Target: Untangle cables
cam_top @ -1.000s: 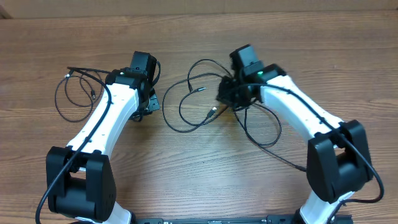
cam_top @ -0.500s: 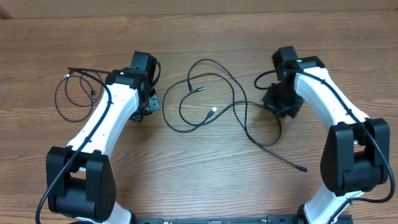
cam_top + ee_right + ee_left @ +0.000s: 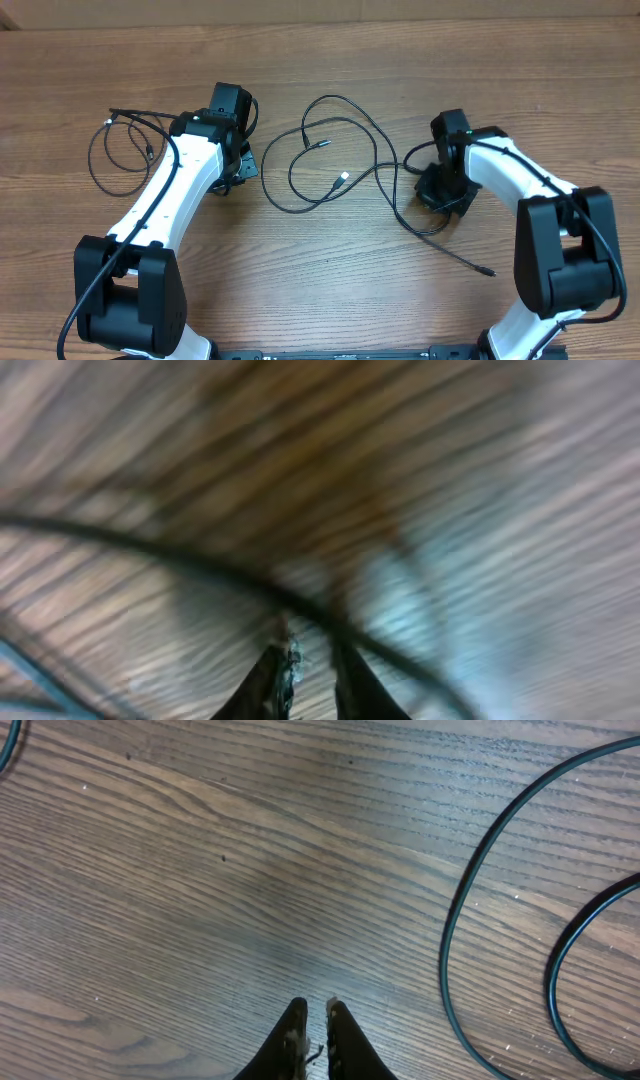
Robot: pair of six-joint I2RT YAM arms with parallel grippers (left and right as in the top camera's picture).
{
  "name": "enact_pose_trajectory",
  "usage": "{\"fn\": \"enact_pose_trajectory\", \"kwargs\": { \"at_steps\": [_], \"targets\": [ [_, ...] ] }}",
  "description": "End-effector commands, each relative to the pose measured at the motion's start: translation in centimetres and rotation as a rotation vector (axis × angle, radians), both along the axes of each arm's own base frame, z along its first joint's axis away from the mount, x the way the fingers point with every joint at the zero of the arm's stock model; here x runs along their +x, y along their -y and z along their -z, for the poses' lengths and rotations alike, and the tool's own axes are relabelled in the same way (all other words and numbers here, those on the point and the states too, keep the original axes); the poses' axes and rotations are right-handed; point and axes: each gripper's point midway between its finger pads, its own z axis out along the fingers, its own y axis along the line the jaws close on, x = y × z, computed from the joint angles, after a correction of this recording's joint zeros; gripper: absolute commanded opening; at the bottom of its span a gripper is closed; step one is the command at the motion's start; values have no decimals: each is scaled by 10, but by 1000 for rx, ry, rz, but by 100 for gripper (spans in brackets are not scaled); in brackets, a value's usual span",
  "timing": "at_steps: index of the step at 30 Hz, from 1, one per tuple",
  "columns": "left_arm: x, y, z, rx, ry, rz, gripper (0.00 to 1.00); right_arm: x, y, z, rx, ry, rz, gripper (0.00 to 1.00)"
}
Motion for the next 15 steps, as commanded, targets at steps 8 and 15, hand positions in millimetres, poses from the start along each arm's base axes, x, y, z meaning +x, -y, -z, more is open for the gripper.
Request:
{"fn": "enact_pose_trajectory", "kwargs": {
  "at_steps": [8,15],
  "targets": [
    [-3,0,6,-6,-14,-22,10,-48,-58,16,95,-91,-150,16],
    [-3,0,6,-6,-14,-22,10,-57,-84,12,186,-109,-185,18]
  ]
}}
